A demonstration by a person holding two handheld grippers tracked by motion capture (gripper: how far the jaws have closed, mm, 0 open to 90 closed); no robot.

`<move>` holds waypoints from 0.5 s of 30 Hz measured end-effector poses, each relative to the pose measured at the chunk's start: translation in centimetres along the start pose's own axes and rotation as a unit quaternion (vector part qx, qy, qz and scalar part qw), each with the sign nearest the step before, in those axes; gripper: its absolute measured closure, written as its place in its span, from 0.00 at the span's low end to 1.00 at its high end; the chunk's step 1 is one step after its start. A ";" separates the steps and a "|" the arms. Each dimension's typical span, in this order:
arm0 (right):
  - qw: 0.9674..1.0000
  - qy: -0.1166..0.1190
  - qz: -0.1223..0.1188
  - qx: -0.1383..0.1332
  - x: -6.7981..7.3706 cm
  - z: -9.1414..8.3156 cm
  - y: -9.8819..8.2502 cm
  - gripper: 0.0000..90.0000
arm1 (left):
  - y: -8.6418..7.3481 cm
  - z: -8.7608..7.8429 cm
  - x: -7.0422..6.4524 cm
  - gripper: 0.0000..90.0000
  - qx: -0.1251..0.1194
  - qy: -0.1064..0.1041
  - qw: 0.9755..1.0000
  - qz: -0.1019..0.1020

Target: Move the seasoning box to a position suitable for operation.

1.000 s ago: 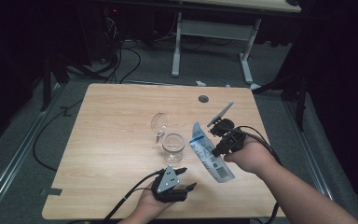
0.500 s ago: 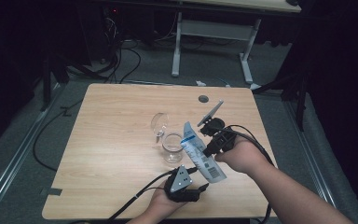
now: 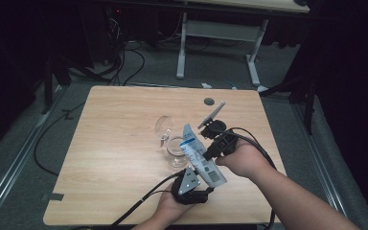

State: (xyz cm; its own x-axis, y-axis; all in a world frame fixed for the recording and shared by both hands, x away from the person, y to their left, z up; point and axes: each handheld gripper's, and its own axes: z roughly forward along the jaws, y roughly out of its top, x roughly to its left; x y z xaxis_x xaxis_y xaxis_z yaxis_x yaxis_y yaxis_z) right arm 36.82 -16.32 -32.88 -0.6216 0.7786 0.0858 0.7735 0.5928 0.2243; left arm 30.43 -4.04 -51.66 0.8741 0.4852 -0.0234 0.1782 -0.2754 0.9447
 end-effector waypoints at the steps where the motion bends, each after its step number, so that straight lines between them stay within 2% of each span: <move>1: 1.000 -0.001 -0.003 -0.003 0.0 0.0 0.0 1.00 | 0.0 -0.1 0.0 0.42 -0.001 0.001 1.000 -0.001; 4: 1.000 -0.004 -0.004 -0.007 0.0 -0.2 0.2 1.00 | 0.1 -0.2 0.0 0.48 -0.003 0.009 1.000 0.002; 5: 1.000 -0.004 -0.005 -0.008 0.0 -0.2 0.3 1.00 | 0.1 -0.3 0.1 0.54 -0.003 0.012 1.000 0.004; 7: 1.000 -0.004 -0.002 -0.004 0.1 -0.3 0.3 1.00 | 0.1 -0.3 0.2 0.56 -0.004 0.013 1.000 0.009; 10: 1.000 -0.006 0.000 -0.006 0.2 -0.4 0.4 1.00 | 0.0 -0.4 0.2 0.53 -0.015 0.019 1.000 0.017; 11: 1.000 -0.006 -0.002 -0.008 0.3 -0.5 0.5 1.00 | 0.0 -0.4 0.3 0.47 -0.018 0.019 1.000 0.014; 13: 1.000 -0.006 -0.001 -0.005 0.5 -0.4 0.5 1.00 | 0.1 -0.3 0.3 0.42 -0.020 0.021 1.000 0.007; 15: 1.000 -0.007 -0.004 -0.004 0.7 -0.5 0.6 1.00 | 0.1 -0.2 0.3 0.42 -0.019 0.022 1.000 0.008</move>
State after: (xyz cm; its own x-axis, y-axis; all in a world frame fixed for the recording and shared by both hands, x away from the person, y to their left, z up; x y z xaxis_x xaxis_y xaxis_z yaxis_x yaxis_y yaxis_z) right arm 36.83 -15.53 -32.25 -0.6257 0.7769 0.0697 0.7674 0.5971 0.2336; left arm 30.65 -3.78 -51.50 0.8562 0.5167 0.0045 0.1464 -0.2509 0.9569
